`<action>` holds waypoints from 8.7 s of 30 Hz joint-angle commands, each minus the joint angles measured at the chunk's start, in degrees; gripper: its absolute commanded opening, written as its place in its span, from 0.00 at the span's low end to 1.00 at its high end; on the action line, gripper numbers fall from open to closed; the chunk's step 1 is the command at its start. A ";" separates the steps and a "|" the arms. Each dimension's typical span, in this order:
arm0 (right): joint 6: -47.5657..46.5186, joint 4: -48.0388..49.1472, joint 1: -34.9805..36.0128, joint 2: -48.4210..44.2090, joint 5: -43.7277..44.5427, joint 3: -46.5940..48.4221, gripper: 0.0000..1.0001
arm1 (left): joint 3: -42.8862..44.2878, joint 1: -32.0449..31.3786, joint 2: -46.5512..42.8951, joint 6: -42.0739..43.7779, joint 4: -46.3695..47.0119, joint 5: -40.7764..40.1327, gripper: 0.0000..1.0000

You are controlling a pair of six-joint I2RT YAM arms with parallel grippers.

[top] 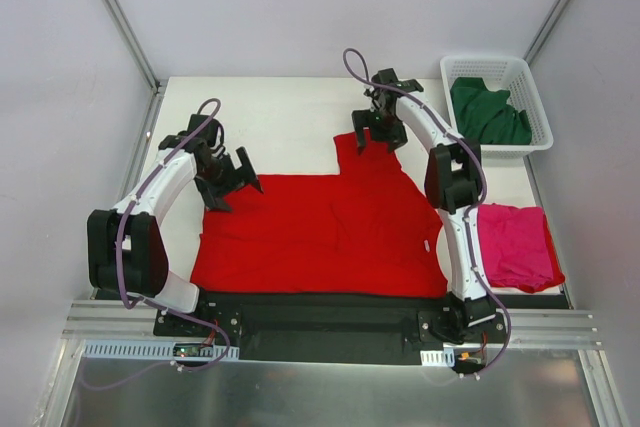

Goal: Fold and stack the t-shirts

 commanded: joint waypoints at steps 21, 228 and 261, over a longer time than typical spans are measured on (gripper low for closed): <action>4.53 4.13 -6.36 7.77 -11.96 7.37 0.96 | 1.29 0.05 3.10 0.15 0.42 2.37 0.99; 0.41 11.78 -4.52 10.06 -2.30 9.56 0.21 | 36.71 10.42 40.10 21.33 -14.26 -17.23 0.75; 0.41 11.61 -4.34 10.59 -2.74 9.56 0.03 | 41.02 10.59 43.70 20.54 -16.02 -18.81 0.21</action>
